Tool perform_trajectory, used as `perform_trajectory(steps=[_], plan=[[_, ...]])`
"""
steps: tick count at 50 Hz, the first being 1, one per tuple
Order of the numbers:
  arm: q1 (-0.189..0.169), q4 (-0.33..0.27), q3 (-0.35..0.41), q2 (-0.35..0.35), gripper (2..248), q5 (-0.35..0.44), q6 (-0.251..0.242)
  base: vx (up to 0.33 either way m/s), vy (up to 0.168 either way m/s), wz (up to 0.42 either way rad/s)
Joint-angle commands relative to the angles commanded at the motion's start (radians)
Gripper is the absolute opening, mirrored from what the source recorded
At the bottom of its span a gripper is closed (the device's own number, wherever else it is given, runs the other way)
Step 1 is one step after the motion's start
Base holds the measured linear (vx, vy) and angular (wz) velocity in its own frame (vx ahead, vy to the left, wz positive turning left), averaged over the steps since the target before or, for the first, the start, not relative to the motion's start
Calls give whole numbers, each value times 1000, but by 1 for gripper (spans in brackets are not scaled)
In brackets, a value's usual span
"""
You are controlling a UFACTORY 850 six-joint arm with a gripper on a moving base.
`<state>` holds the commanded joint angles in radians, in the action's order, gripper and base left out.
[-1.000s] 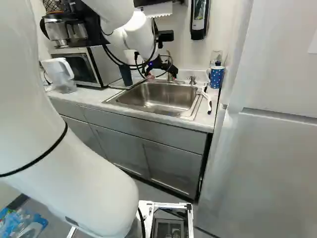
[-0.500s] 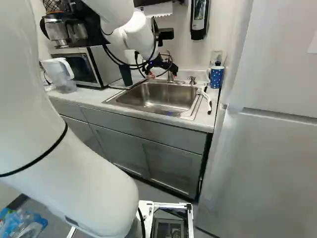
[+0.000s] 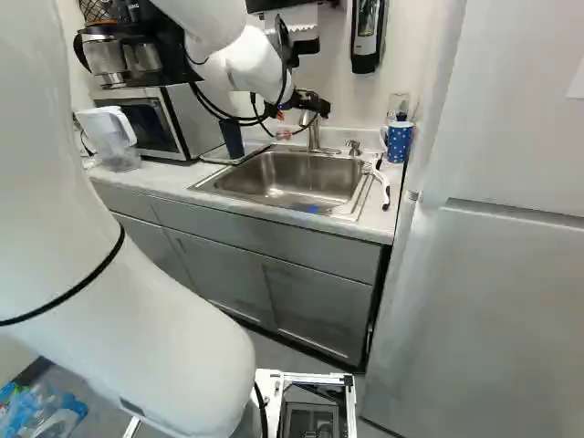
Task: Rinse the cup and place it in the tray
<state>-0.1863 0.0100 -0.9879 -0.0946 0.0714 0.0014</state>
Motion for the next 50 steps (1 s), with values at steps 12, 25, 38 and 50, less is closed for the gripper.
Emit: perform_trajectory(steps=[12,25,38,50], plan=[[0,0,0,0,247,126,0,0,0,0],[8,0,-31,32,247,231,0,0,0,0],[29,0,-91,93,247,231,0,0,0,0],[50,0,-150,152,247,251,0,0,0,0]])
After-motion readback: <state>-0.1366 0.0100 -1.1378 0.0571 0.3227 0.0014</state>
